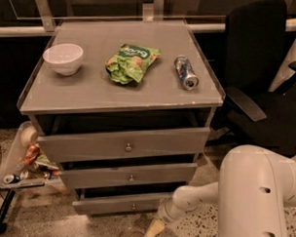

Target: Open bottom drawer

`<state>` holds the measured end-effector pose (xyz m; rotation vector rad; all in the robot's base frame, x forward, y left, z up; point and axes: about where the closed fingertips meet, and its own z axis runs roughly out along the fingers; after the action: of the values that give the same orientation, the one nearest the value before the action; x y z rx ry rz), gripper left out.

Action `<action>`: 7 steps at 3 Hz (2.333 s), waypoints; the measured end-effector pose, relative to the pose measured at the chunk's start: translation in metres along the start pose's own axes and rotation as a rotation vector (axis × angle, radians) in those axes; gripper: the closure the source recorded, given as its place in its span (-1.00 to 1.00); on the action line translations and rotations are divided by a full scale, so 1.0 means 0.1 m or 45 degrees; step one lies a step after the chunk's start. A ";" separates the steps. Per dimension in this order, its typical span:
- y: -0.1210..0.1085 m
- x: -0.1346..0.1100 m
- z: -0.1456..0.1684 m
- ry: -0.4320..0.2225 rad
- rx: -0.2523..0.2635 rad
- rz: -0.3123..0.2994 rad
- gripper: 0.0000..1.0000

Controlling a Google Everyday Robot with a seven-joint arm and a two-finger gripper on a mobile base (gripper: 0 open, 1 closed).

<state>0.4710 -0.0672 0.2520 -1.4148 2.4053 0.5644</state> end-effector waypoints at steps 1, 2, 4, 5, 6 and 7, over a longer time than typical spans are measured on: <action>-0.23 -0.20 0.03 -0.023 0.057 -0.039 -1.00; -0.38 -0.35 0.15 -0.036 0.078 -0.074 -1.00; -0.59 -0.43 0.59 -0.017 0.077 -0.099 -1.00; -0.56 -0.26 0.85 0.030 0.030 -0.090 -1.00; -0.55 -0.27 0.83 0.030 0.029 -0.090 -1.00; -0.44 -0.12 0.82 0.071 0.001 -0.083 -1.00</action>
Offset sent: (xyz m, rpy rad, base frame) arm 0.0792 0.0281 -0.0113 -0.0085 -0.1289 0.0332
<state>0.5193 -0.0390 0.1771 -1.5218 2.3912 0.5144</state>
